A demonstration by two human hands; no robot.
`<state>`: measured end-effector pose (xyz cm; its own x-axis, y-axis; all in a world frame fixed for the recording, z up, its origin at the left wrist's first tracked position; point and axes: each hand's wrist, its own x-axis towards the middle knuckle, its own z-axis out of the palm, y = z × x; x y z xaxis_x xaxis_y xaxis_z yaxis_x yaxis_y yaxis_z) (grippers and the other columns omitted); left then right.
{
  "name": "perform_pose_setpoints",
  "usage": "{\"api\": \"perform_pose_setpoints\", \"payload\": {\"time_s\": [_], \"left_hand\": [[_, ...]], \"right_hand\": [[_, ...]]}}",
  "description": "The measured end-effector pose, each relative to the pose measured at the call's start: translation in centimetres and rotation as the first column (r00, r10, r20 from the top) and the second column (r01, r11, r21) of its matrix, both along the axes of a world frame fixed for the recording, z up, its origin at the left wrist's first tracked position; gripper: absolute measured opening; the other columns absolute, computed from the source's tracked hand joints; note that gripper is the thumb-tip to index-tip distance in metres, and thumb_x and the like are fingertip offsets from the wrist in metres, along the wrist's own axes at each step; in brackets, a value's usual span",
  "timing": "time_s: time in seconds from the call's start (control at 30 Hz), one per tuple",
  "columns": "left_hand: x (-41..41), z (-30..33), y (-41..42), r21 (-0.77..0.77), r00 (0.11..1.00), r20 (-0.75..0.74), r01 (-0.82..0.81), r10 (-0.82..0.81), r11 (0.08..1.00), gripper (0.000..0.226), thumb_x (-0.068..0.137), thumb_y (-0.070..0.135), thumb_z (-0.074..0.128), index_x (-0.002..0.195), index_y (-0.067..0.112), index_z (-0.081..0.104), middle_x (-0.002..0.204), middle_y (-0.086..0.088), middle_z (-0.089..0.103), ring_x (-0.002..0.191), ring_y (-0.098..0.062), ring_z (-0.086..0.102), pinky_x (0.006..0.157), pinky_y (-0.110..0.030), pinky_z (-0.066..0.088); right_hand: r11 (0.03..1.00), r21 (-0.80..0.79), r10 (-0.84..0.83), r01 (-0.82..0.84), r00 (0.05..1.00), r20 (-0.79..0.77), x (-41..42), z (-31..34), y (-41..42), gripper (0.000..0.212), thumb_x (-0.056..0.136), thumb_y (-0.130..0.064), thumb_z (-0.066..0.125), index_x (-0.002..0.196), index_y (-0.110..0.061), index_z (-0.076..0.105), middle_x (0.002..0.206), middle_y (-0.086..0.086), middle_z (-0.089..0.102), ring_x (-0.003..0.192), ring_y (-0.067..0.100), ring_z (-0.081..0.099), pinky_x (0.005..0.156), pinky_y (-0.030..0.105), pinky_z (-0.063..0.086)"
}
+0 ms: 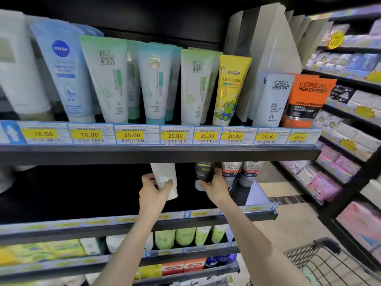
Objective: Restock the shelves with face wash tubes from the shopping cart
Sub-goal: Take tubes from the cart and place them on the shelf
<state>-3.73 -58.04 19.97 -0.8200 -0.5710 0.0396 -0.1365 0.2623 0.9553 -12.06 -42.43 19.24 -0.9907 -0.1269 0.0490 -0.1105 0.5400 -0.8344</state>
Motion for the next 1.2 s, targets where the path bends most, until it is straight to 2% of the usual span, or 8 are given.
{"api": "perform_pose_setpoints", "payload": {"time_s": [0.1, 0.2, 0.3, 0.43, 0.57, 1.0, 1.13, 1.2], "left_hand": [[-0.1, -0.3, -0.1, -0.017, 0.999, 0.021, 0.025, -0.025, 1.000, 0.053, 0.084, 0.029, 0.067, 0.124, 0.005, 0.040, 0.113, -0.011, 0.059, 0.101, -0.028, 0.060, 0.081, -0.033, 0.048], [-0.1, -0.4, -0.1, -0.031, 0.999, 0.032, 0.043, -0.042, 0.999, 0.054, 0.084, 0.029, 0.067, 0.124, 0.006, 0.040, 0.112, -0.010, 0.059, 0.100, -0.028, 0.061, 0.081, -0.032, 0.048], [-0.1, -0.4, 0.0, -0.029, 0.998, 0.035, 0.044, -0.043, 0.999, 0.053, 0.084, 0.029, 0.067, 0.124, 0.006, 0.040, 0.111, -0.010, 0.059, 0.100, -0.027, 0.061, 0.079, -0.030, 0.047], [-0.1, -0.5, 0.0, -0.024, 0.998, 0.033, 0.049, -0.048, 0.999, 0.053, 0.084, 0.029, 0.066, 0.124, 0.007, 0.040, 0.108, -0.008, 0.058, 0.097, -0.025, 0.060, 0.077, -0.028, 0.046], [-0.1, -0.5, -0.1, -0.016, 0.998, 0.014, 0.068, -0.068, 0.998, 0.053, 0.084, 0.029, 0.066, 0.126, 0.008, 0.040, 0.105, -0.002, 0.054, 0.098, -0.023, 0.059, 0.078, -0.029, 0.046], [-0.2, -0.5, -0.3, -0.008, 0.994, 0.055, 0.092, -0.092, 0.996, 0.056, 0.083, 0.028, 0.068, 0.127, 0.008, 0.039, 0.114, -0.008, 0.058, 0.101, -0.026, 0.060, 0.084, -0.034, 0.050], [-0.4, -0.2, -0.3, 0.012, 0.992, 0.067, 0.106, -0.107, 0.994, 0.055, 0.083, 0.026, 0.068, 0.127, 0.010, 0.039, 0.113, -0.008, 0.058, 0.093, -0.022, 0.058, 0.079, -0.031, 0.048], [-0.3, -0.1, -0.3, 0.034, 0.992, 0.063, 0.105, -0.107, 0.994, 0.054, 0.083, 0.025, 0.068, 0.126, 0.010, 0.039, 0.112, -0.008, 0.058, 0.090, -0.019, 0.055, 0.078, -0.029, 0.046]], "right_hand": [[1.000, 0.000, -0.004, 0.004, 1.000, 0.021, -0.1, -0.3, 0.2, 0.041, 0.085, -0.005, 0.065, 0.118, -0.005, 0.040, 0.114, 0.007, 0.060, 0.104, 0.025, 0.061, 0.077, 0.013, 0.036], [1.000, 0.005, -0.014, 0.014, 0.999, 0.037, -0.5, -0.7, 0.4, 0.047, 0.085, -0.011, 0.067, 0.123, -0.006, 0.041, 0.115, 0.006, 0.063, 0.105, 0.027, 0.062, 0.087, 0.027, 0.043], [0.998, 0.060, -0.037, 0.034, 0.998, 0.042, -0.7, -1.0, 0.4, 0.048, 0.086, -0.021, 0.066, 0.126, -0.011, 0.042, 0.110, 0.007, 0.066, 0.101, 0.027, 0.063, 0.086, 0.035, 0.046], [0.970, 0.222, -0.099, 0.095, 0.995, 0.006, -1.0, -1.6, 0.4, 0.036, 0.087, -0.031, 0.063, 0.113, -0.009, 0.052, 0.103, 0.008, 0.067, 0.100, 0.028, 0.061, 0.076, 0.029, 0.041], [0.961, 0.243, -0.136, 0.133, 0.991, -0.006, -1.2, -1.7, 0.3, 0.032, 0.088, -0.031, 0.061, 0.105, -0.006, 0.053, 0.102, 0.009, 0.069, 0.101, 0.029, 0.061, 0.074, 0.030, 0.041], [0.968, 0.200, -0.150, 0.152, 0.988, -0.026, -1.2, -1.8, 0.3, 0.036, 0.090, -0.029, 0.060, 0.115, -0.005, 0.051, 0.108, 0.010, 0.067, 0.104, 0.030, 0.061, 0.079, 0.032, 0.044], [0.970, 0.164, -0.170, 0.181, 0.982, -0.083, -0.2, -1.3, 0.9, 0.043, 0.092, -0.028, 0.055, 0.129, -0.009, 0.045, 0.114, 0.008, 0.065, 0.105, 0.027, 0.061, 0.081, 0.031, 0.046], [0.962, 0.209, -0.141, 0.177, 0.974, -0.175, 0.8, -1.4, 1.6, 0.039, 0.093, -0.027, 0.053, 0.129, -0.011, 0.047, 0.115, 0.005, 0.065, 0.103, 0.025, 0.062, 0.078, 0.032, 0.048]]}}
